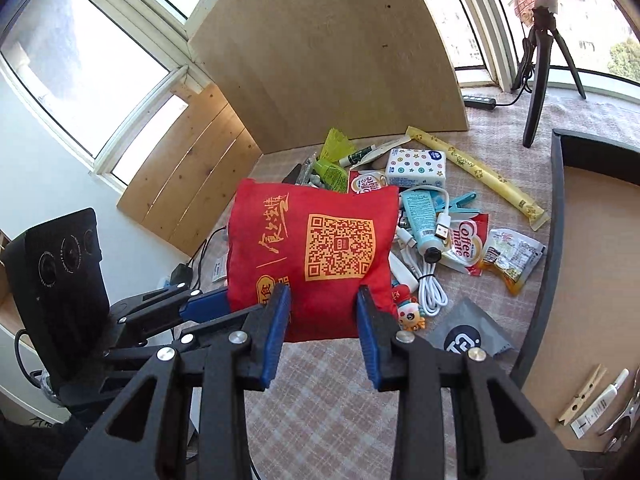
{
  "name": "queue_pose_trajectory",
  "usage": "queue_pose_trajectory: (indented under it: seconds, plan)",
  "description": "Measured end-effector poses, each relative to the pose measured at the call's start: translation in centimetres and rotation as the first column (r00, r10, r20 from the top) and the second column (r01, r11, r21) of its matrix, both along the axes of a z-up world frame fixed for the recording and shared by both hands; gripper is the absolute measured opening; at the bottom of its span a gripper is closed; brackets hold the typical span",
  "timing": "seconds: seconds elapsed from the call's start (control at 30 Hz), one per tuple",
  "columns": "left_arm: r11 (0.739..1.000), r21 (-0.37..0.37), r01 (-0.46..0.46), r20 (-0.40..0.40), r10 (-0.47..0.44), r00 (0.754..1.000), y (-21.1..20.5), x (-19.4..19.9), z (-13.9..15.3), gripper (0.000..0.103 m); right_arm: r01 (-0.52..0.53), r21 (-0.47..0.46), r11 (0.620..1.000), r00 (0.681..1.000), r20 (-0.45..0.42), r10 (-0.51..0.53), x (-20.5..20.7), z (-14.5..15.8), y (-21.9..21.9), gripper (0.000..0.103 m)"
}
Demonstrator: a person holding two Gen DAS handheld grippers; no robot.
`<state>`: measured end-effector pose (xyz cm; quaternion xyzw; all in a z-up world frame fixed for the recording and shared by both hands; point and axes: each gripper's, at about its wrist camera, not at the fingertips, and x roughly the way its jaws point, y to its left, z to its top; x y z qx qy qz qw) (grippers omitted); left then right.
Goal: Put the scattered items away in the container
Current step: 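Carry the red pouch into the tray and open both grippers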
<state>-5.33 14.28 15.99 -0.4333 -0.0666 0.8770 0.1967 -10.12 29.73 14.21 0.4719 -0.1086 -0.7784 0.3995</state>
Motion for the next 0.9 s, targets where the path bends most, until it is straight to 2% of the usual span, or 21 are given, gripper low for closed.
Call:
queue_pose_trajectory:
  seconds: [0.2, 0.37, 0.4, 0.43, 0.47, 0.5, 0.57, 0.67, 0.8, 0.9]
  plan:
    - [0.988, -0.004, 0.157, -0.05, -0.157, 0.986, 8.0, -3.3, 1.1, 0.025, 0.186, 0.015, 0.982, 0.982, -0.041, -0.186, -1.9, 1.7, 8.1, 0.033]
    - [0.96, 0.016, 0.28, -0.111, -0.277, 0.955, 15.1, -6.8, 1.9, 0.026, 0.346, 0.066, 0.936, 0.935, -0.105, -0.338, -4.2, 3.2, 14.5, 0.033]
    - [0.955, -0.013, 0.296, -0.12, -0.295, 0.948, 16.5, -7.9, 1.6, 0.035, 0.382, 0.097, 0.919, 0.92, -0.128, -0.369, -5.0, 3.2, 15.5, 0.033]
    - [0.957, -0.063, 0.283, -0.093, -0.288, 0.953, 17.8, -9.2, 1.0, 0.043, 0.44, 0.14, 0.887, 0.895, -0.149, -0.421, -5.8, 3.1, 16.5, 0.033]
    - [0.961, -0.11, 0.253, -0.054, -0.26, 0.964, 18.7, -10.4, 0.2, 0.041, 0.492, 0.166, 0.855, 0.869, -0.157, -0.47, -6.5, 3.0, 17.6, 0.033]
    - [0.965, -0.11, 0.239, -0.021, -0.243, 0.97, 18.9, -11.2, -0.4, 0.036, 0.512, 0.158, 0.844, 0.857, -0.155, -0.491, -6.8, 2.9, 18.5, 0.033]
    - [0.968, -0.044, 0.246, -0.005, -0.247, 0.969, 18.0, -11.3, -0.6, 0.036, 0.535, 0.126, 0.836, 0.842, -0.158, -0.515, -6.8, 2.7, 20.1, 0.033]
    - [0.969, -0.081, 0.231, -0.033, -0.235, 0.972, 16.3, -10.5, -0.4, 0.036, 0.553, 0.129, 0.823, 0.828, -0.202, -0.524, -6.3, 2.4, 20.9, 0.033]
    - [0.981, -0.086, 0.173, -0.037, -0.177, 0.984, 11.6, -9.9, 0.3, 0.036, 0.473, 0.117, 0.873, 0.871, -0.211, -0.444, -5.5, 1.9, 19.5, 0.04]
    - [0.989, -0.093, 0.112, -0.043, -0.116, 0.992, 7.1, -8.6, 0.8, 0.036, 0.403, 0.152, 0.902, 0.9, -0.242, -0.361, -4.6, 2.0, 16.9, 0.041]
